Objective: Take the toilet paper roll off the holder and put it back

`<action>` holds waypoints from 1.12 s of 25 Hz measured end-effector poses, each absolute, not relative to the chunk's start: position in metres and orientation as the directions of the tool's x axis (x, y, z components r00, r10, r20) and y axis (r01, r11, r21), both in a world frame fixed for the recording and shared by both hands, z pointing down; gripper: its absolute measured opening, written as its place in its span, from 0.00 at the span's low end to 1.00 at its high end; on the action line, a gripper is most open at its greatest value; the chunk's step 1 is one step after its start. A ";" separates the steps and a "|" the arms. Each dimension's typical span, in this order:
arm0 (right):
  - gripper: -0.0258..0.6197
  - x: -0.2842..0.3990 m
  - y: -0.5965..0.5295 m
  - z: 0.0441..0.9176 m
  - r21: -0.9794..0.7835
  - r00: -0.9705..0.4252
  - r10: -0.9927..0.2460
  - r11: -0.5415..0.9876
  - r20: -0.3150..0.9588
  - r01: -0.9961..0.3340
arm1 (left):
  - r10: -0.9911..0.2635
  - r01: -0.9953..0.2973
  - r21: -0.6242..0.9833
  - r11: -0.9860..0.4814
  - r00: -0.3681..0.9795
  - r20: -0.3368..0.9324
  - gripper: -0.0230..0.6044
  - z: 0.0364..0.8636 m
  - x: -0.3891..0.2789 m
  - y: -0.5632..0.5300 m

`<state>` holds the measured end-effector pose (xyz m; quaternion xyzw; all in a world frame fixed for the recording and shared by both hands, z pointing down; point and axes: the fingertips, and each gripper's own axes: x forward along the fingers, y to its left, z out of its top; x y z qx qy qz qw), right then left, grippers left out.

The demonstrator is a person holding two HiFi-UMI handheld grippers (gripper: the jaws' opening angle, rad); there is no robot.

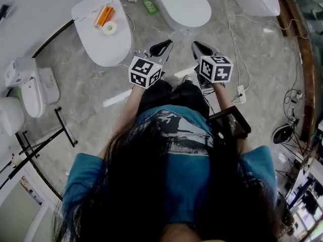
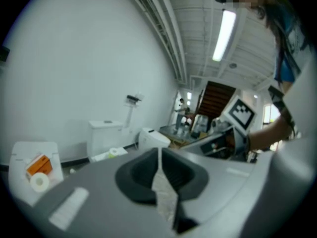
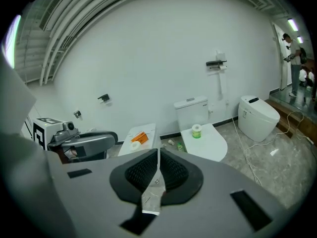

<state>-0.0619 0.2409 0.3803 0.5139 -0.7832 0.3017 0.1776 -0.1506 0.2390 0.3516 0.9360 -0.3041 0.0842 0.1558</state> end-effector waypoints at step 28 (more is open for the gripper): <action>0.07 -0.007 0.310 0.379 -0.260 -0.457 -0.678 0.378 0.576 -0.888 | -0.534 -0.600 0.192 -0.776 0.788 0.306 0.07 0.351 -0.077 0.309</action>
